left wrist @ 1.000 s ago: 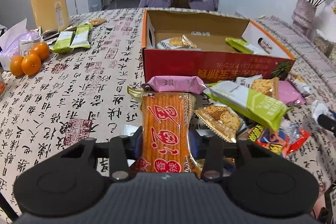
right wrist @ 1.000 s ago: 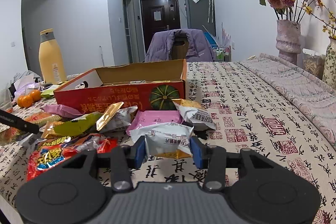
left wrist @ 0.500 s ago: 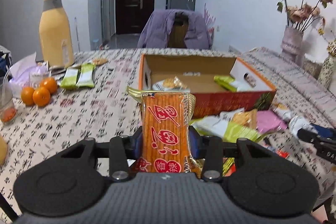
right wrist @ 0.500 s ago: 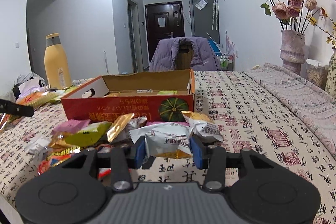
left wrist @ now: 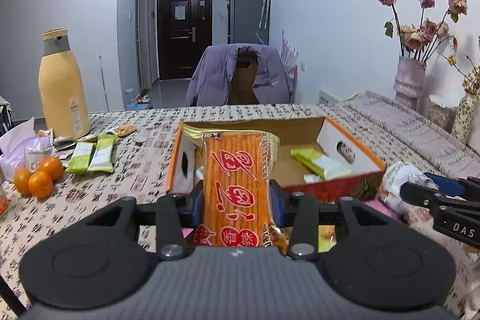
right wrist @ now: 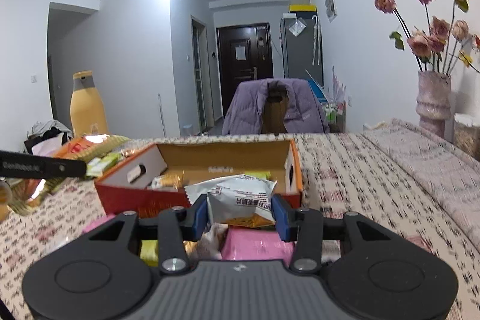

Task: Organize snacks
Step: 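Carry the white sachet and orange packet into the box and open both grippers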

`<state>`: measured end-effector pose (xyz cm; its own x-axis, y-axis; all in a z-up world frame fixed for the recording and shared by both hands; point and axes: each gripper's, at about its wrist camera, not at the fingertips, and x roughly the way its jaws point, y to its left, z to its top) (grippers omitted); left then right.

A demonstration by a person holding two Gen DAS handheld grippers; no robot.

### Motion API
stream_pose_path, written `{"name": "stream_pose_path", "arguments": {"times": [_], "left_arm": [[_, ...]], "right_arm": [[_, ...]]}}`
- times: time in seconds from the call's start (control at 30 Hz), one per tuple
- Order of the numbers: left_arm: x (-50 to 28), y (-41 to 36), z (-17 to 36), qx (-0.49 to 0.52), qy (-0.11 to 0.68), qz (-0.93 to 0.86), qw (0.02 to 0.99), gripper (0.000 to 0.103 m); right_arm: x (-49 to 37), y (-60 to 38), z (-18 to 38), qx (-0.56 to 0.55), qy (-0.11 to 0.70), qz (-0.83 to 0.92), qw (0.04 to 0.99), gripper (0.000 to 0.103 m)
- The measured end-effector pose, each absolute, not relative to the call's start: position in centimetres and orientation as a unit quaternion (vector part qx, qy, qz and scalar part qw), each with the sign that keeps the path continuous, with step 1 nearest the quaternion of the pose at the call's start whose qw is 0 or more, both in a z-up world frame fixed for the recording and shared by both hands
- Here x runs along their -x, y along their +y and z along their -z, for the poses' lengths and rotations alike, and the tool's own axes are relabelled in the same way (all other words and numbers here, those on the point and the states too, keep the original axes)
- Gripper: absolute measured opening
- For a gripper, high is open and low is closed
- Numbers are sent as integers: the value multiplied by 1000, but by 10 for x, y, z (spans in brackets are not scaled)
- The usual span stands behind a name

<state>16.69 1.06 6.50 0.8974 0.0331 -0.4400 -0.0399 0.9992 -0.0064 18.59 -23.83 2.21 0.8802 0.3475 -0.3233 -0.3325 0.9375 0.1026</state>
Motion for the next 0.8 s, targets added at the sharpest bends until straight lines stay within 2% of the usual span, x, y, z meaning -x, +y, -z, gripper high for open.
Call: {"name": "stream_pose_path", "arguments": {"times": [0.4, 0.8], "left_arm": [[-226, 0, -75, 14, 206, -19, 978, 43], [-306, 1, -67, 29, 210, -41, 976, 43]], "right_arm": [[-248, -206, -48, -23, 145, -186, 972, 44], [-328, -171, -45, -13, 174, -176, 969, 44]]}}
